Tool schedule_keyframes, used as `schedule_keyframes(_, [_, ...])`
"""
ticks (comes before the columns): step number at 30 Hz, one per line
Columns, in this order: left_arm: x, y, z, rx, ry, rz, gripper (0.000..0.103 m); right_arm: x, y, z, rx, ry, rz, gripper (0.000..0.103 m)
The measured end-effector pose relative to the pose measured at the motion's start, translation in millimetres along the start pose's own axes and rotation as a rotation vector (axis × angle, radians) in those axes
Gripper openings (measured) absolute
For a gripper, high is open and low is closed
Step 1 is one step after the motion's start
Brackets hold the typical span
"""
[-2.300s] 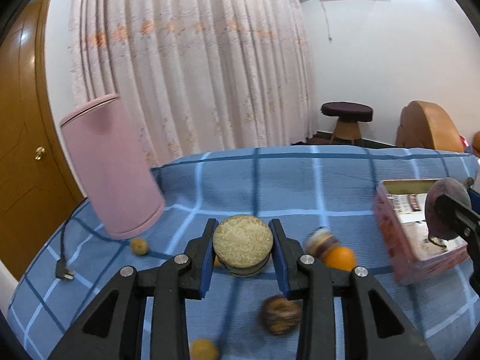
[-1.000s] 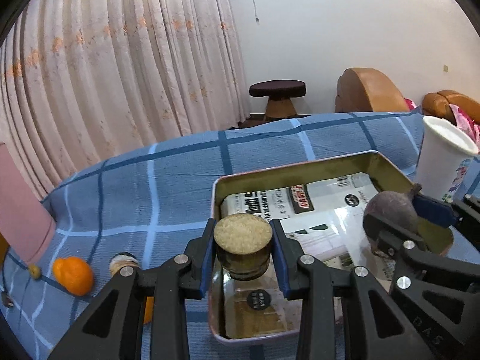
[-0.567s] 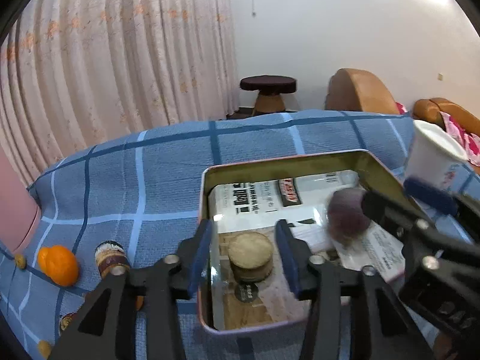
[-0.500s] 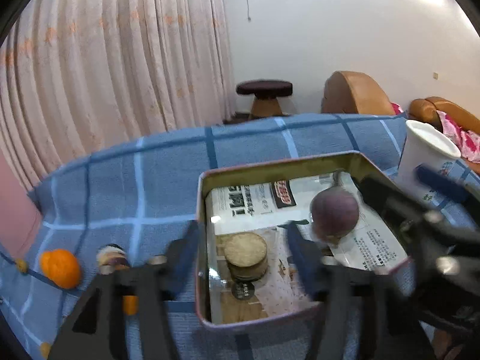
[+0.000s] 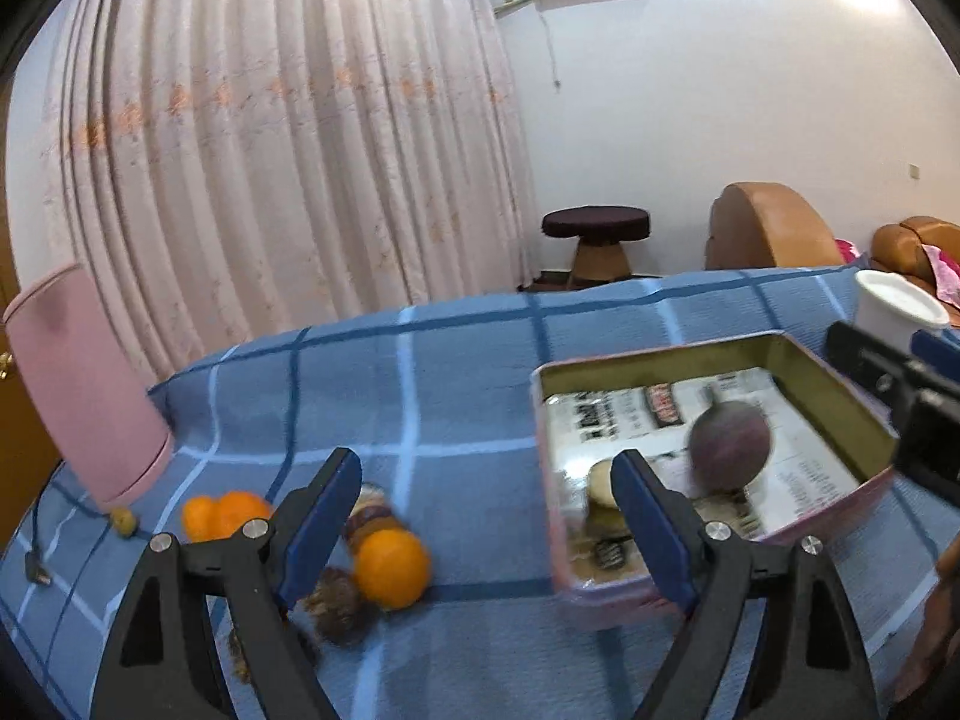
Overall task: Organize fruits
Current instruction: 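Grasp the small yellow-green fruit with the left tool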
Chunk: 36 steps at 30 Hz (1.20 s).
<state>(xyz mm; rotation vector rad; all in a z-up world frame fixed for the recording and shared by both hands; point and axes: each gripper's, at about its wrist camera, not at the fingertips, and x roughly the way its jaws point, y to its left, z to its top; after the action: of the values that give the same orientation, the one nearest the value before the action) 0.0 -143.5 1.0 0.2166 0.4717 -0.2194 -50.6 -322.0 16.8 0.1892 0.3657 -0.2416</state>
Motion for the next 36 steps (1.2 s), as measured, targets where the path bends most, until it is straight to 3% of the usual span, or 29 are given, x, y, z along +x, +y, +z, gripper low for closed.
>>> schedule_keyframes(10, [-2.2, 32.1, -13.0, -0.037, 0.043, 0.028, 0.086, -12.8, 24.1, -13.6, -0.046, -0.014, -0.006, 0.101])
schedule_keyframes(14, [-5.2, 42.9, -17.0, -0.040, 0.046, 0.032, 0.086, -18.4, 32.3, -20.3, -0.006, 0.006, 0.031, 0.101])
schedule_keyframes(24, [-12.7, 83.6, -32.7, -0.062, 0.086, 0.051, 0.086, -26.0, 74.5, -32.6, -0.058, 0.031, 0.084, 0.101])
schedule_keyframes(30, [-14.1, 122.9, -49.1, -0.103, 0.150, 0.057, 0.086, -28.6, 113.3, -40.7, -0.121, 0.054, 0.137, 0.100])
schedule_keyframes(36, [-18.6, 170.1, -75.8, -0.136, 0.258, 0.054, 0.086, -25.1, 149.7, -48.9, -0.169, 0.098, 0.199, 0.093])
